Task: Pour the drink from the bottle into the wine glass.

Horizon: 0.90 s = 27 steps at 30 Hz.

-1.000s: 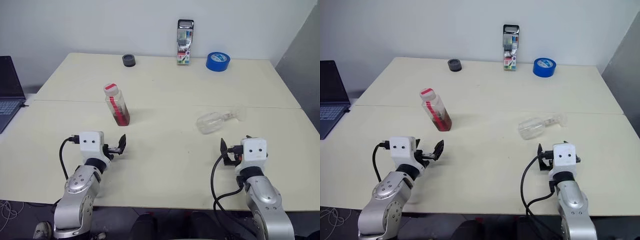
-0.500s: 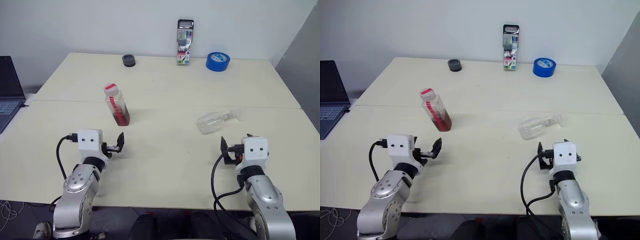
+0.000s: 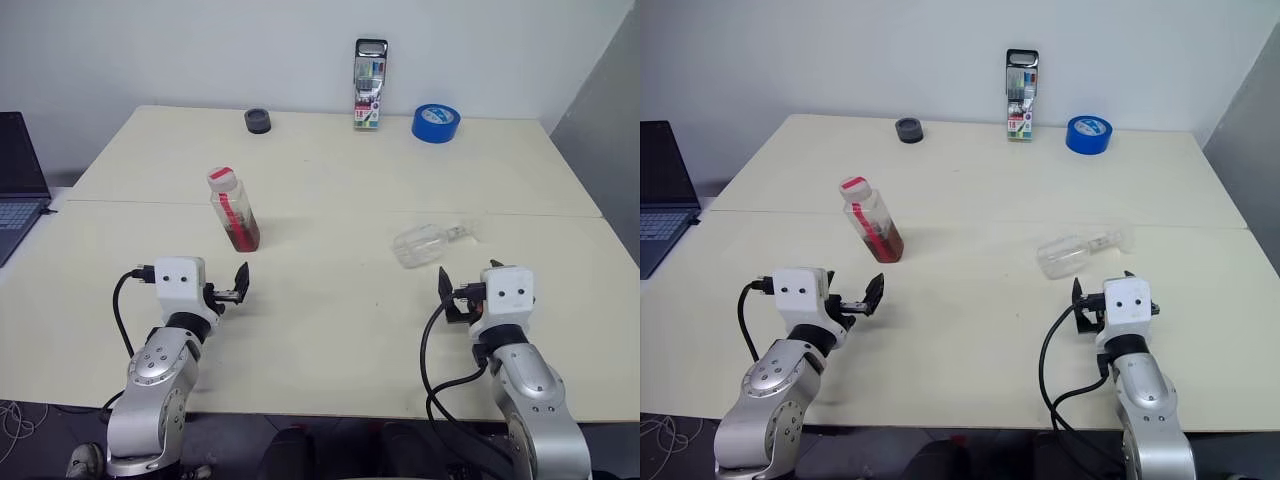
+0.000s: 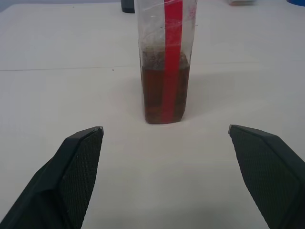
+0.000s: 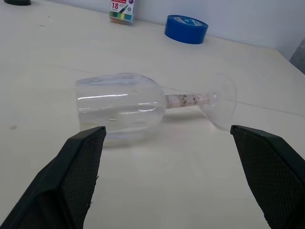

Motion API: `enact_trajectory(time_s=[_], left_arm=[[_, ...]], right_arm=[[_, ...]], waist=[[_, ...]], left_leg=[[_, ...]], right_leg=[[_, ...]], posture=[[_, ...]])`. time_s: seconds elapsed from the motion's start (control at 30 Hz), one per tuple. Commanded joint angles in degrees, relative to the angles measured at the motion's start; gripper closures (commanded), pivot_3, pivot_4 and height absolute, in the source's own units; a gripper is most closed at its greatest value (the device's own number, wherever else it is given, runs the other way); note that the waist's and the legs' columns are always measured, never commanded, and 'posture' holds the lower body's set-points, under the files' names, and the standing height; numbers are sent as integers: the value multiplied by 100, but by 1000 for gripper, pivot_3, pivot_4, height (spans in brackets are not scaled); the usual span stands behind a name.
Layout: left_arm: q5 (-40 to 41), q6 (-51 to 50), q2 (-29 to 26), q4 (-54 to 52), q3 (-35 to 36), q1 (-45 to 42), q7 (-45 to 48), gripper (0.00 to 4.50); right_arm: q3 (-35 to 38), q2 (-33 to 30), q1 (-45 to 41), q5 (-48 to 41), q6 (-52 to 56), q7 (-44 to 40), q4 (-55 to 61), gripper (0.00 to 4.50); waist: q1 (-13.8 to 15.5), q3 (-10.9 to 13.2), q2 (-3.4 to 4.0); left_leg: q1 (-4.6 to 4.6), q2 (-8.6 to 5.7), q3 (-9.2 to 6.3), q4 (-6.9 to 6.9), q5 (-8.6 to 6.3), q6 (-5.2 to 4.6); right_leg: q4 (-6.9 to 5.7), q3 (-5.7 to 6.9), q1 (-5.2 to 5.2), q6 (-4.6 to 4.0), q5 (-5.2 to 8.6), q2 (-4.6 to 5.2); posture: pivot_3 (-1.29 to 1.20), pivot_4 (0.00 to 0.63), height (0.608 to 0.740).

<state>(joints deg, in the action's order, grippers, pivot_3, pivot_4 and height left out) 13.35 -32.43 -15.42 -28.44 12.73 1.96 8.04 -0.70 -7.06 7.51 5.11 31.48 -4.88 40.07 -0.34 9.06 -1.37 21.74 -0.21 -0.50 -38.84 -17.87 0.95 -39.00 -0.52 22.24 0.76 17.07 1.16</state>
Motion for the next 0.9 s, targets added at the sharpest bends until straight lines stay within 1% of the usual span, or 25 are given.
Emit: enact_trajectory(time_s=[0.03,0.1,0.17,0.27,0.33,0.4,0.57,0.9], left_arm=[[-55,128,-21,-137,-12,-88,-21,0],[-131,119,-99,-77,-75,-164,11,0],[-148,107,-122,4,-102,-290,32,0],[-144,125,-130,118,-97,-421,29,0],[-147,156,-125,200,-88,-498,21,0],[-159,189,-112,261,-121,-538,23,0],[-202,234,-88,345,-145,-673,-33,0],[-298,415,-25,786,-170,-1147,-85,0]], right_arm=[[113,-141,-389,-348,83,-330,168,31],[189,-293,-730,-776,316,-720,194,31],[314,-610,-1163,-1336,593,-1306,229,31],[552,-1033,-1719,-2121,954,-1947,200,31],[813,-1283,-2509,-3189,1378,-2595,50,31],[894,-1393,-3091,-3745,1594,-2866,-172,31],[735,-1578,-3260,-3997,1634,-2860,-311,31],[417,-1602,-3110,-3842,1284,-2687,-335,31]], waist=[[-9,1,1],[-13,0,0],[-11,1,1],[-12,1,1],[-25,3,2],[-63,7,7],[-34,1,-2],[8,1,-2]], left_leg=[[0,0,0,0,0,0],[-2,-1,0,-1,0,-2],[-2,-2,-6,-2,-1,-3],[0,-6,-12,-5,-2,-6],[3,-7,-13,-4,-2,-7],[3,-7,-12,-5,-3,-9],[17,-4,-36,-2,-2,-10],[20,-7,-33,-10,-1,-8]], right_leg=[[0,0,0,0,0,0],[-2,0,-1,-1,-1,0],[-2,4,-2,-2,-1,0],[0,8,-5,-2,-1,1],[2,9,-4,-2,-1,1],[0,6,-2,-5,-3,1],[5,34,-4,-16,1,3],[2,31,-2,-16,0,7]], posture=[[0,150,740],[0,150,740],[0,150,740],[0,150,740],[0,150,740],[0,150,740],[0,150,740],[0,150,740]])
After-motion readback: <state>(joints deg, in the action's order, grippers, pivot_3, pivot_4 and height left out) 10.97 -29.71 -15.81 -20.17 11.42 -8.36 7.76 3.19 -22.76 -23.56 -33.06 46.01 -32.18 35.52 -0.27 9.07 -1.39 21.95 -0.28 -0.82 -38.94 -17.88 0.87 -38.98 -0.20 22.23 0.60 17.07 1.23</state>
